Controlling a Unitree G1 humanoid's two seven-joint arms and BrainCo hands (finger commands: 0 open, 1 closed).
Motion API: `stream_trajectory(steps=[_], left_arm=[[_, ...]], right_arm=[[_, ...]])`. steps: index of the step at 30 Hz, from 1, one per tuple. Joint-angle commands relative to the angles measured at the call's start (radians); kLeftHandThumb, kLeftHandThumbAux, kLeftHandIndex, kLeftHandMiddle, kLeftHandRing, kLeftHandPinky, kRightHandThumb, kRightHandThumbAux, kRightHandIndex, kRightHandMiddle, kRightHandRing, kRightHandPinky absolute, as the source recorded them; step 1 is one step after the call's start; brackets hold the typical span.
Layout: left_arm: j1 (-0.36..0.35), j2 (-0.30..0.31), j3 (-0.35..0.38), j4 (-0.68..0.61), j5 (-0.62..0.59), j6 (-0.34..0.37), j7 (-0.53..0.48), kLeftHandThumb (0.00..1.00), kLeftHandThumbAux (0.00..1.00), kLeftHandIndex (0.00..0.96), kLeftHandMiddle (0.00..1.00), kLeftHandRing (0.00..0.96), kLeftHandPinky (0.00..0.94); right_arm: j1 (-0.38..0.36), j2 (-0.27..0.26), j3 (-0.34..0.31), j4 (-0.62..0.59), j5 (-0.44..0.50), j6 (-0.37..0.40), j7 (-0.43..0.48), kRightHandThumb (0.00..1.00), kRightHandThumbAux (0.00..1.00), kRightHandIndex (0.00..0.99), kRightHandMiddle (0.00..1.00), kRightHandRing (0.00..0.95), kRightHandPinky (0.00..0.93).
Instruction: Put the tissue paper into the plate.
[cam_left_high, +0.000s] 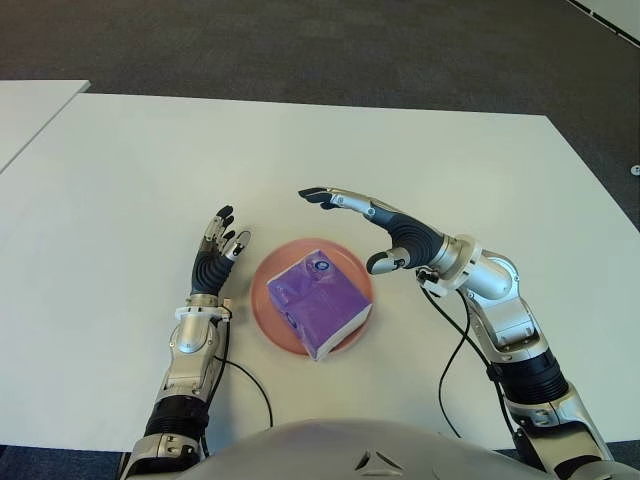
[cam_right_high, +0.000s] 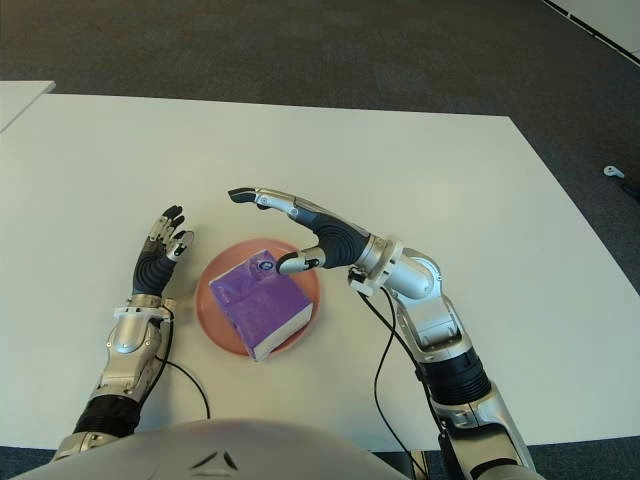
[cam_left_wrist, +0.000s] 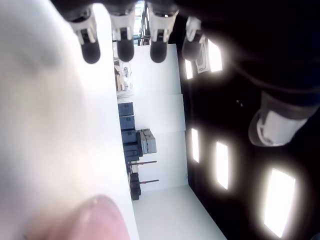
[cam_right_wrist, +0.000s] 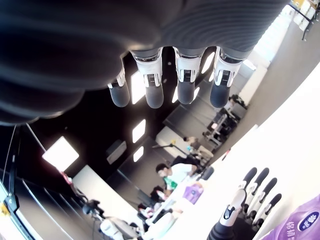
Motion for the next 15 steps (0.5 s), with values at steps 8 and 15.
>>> stream_trajectory(steps=[8,15], left_arm=[[0.015,0.004,0.0,0.046,0.003,-0.008,-0.004,0.0,0.466,0.0,0.0,0.0,0.0],[0.01,0.002,0.001,0.057,0.005,-0.02,0.0,0.0,0.471,0.0,0.0,0.0,0.0]], right_arm=[[0.0,0.008,0.004,0.017,-0.016,0.015,0.01,0.14,0.191,0.0,0.0,0.0,0.0],[-0.002,0.01,0.002,0.023,-0.016,0.012,0.013,0.14,0.191,0.0,0.0,0.0,0.0]])
